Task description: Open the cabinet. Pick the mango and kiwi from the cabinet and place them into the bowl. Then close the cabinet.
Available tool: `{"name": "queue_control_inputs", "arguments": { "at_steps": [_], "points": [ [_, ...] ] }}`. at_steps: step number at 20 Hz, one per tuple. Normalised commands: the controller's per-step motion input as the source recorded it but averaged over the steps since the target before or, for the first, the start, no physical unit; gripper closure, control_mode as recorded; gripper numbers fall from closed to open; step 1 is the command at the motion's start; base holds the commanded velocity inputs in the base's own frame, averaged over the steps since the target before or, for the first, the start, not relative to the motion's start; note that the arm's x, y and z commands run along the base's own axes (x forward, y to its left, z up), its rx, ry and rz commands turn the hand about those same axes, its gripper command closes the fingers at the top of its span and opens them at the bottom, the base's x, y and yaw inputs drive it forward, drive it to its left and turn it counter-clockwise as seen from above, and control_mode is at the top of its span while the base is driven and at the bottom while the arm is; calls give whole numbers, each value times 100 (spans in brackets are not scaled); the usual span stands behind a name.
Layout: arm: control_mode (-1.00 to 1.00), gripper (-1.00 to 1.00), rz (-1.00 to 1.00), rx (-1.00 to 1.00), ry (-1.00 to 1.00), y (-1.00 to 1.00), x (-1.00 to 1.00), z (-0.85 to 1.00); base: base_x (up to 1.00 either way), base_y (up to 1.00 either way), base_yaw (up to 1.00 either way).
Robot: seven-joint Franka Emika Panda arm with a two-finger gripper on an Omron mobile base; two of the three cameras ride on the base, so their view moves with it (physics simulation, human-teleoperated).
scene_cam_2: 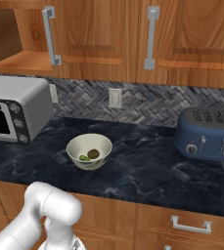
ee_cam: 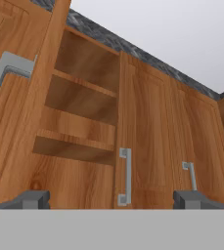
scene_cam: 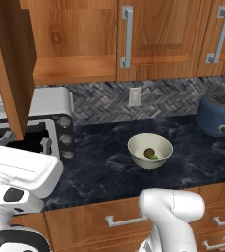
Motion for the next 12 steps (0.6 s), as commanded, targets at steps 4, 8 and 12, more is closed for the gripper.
{"name": "queue_control_inputs", "arguments": {
  "at_steps": [4, 8, 12],
  "points": [
    [-100, -100, -18, 2, 0, 11, 14, 0, 0, 0, 0],
    [-100, -100, -15, 8, 0, 14, 6, 0, 0, 0, 0],
    [-100, -100, -4, 4, 0, 16, 12, 0, 0, 0, 0]
  ]
}}
